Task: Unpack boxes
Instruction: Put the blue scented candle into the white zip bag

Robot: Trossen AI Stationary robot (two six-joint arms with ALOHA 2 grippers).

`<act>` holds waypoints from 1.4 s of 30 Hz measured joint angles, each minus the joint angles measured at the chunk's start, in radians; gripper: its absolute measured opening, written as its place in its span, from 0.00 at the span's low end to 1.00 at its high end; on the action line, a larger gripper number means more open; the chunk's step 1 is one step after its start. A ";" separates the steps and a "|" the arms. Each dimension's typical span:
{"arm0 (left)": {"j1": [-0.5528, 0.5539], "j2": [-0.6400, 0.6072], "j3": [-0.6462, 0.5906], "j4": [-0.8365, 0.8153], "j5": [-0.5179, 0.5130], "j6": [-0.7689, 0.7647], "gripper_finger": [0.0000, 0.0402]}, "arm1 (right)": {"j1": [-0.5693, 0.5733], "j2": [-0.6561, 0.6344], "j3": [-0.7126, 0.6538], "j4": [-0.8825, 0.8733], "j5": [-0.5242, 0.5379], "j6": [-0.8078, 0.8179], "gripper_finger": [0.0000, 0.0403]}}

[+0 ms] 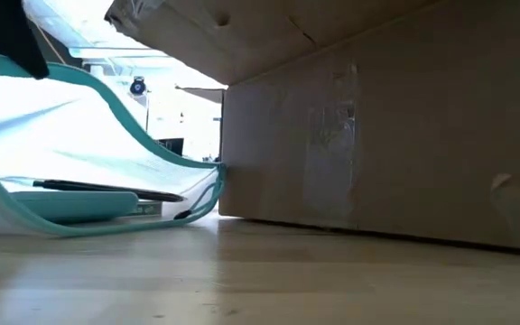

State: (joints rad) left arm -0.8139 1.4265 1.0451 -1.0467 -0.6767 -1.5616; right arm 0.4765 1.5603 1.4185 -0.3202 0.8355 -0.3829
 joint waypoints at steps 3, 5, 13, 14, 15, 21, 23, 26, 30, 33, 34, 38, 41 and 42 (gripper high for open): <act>0.000 0.000 0.000 0.002 -0.047 0.024 0.00 | -0.016 -0.117 -0.192 0.200 -0.179 -0.042 0.38; 0.000 0.000 0.000 0.004 -0.070 0.042 0.00 | -0.029 -0.195 -0.344 0.395 -0.237 -0.045 0.38; -0.001 0.000 -0.001 0.129 -0.240 0.204 0.00 | -0.071 -0.368 -0.616 0.815 -0.288 0.071 0.38; 0.001 0.000 -0.001 0.154 -0.253 0.239 0.01 | -0.071 -0.368 -0.621 0.804 -0.289 0.085 0.38; 0.005 0.000 -0.001 0.177 -0.253 0.275 0.03 | -0.071 -0.366 -0.625 0.795 -0.289 0.094 0.38; 0.040 -0.040 -0.001 0.128 -0.073 0.356 0.28 | -0.071 -0.324 -0.618 0.737 -0.345 0.158 0.38; 0.051 -0.071 0.000 0.128 -0.013 0.409 0.38 | -0.071 -0.306 -0.618 0.719 -0.355 0.179 0.38; 0.066 -0.112 0.048 0.130 0.034 0.544 0.49 | -0.071 -0.282 -0.618 0.712 -0.383 0.197 0.38; 0.066 -0.108 0.129 0.263 -0.144 0.900 0.53 | -0.071 -0.264 -0.618 0.711 -0.427 0.194 0.38; 0.090 -0.080 0.134 0.567 -0.275 1.310 0.52 | -0.071 -0.264 -0.618 0.714 -0.454 0.193 0.38; 0.108 -0.063 0.134 0.667 -0.280 1.436 0.52 | -0.071 -0.264 -0.618 0.714 -0.463 0.191 0.38; 0.199 0.018 0.133 0.992 -0.233 1.760 0.52 | -0.071 -0.264 -0.618 0.729 -0.497 0.179 0.38; 0.263 0.067 0.133 1.121 -0.147 1.900 0.52 | -0.071 -0.263 -0.618 0.728 -0.507 0.182 0.38; 0.279 0.081 0.132 1.140 -0.124 1.926 0.52 | -0.071 -0.264 -0.618 0.729 -0.507 0.182 0.38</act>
State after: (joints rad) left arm -0.5346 1.5079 1.1773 0.0932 -0.8003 0.3640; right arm 0.4057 1.2967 0.8009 0.4084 0.3286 -0.2005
